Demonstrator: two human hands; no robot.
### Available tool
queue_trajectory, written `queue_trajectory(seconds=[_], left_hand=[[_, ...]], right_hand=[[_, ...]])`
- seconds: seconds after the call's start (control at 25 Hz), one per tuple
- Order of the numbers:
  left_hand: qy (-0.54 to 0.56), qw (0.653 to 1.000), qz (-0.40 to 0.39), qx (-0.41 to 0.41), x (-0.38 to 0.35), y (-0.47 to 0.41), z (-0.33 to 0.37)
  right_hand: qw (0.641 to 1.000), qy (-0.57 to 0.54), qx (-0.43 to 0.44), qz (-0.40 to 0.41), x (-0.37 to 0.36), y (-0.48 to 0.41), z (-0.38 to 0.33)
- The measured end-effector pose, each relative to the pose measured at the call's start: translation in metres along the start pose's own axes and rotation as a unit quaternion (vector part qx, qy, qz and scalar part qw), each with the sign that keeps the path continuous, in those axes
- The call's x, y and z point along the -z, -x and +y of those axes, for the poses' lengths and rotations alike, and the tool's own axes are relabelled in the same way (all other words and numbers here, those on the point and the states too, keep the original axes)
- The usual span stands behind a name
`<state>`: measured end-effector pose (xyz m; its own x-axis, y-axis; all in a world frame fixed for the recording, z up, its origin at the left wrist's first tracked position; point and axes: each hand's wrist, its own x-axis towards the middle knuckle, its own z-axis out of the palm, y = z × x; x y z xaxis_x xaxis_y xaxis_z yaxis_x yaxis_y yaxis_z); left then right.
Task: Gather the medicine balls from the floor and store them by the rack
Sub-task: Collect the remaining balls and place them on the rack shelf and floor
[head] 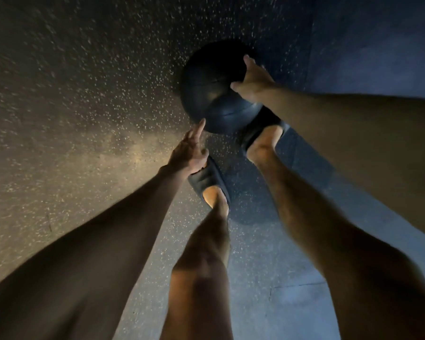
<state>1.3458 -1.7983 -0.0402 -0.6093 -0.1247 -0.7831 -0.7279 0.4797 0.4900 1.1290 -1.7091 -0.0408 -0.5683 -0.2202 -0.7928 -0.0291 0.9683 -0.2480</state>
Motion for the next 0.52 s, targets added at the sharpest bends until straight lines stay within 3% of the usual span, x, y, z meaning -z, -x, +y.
queue_trajectory(seconds=[0.24, 0.4, 0.52], left_hand=[[-0.002, 1.0, -0.02, 0.008, 0.026, -0.057, 0.044], [0.03, 0.997, 0.068, 0.033, 0.054, -0.093, 0.093], [0.053, 0.99, 0.129, 0.012, 0.102, -0.139, 0.129]], right_hand=[[0.988, -0.088, 0.105, 0.067, 0.018, -0.036, -0.019], [0.978, -0.055, 0.152, 0.132, 0.025, -0.029, -0.006], [0.987, 0.009, 0.132, 0.092, 0.014, -0.018, 0.009]])
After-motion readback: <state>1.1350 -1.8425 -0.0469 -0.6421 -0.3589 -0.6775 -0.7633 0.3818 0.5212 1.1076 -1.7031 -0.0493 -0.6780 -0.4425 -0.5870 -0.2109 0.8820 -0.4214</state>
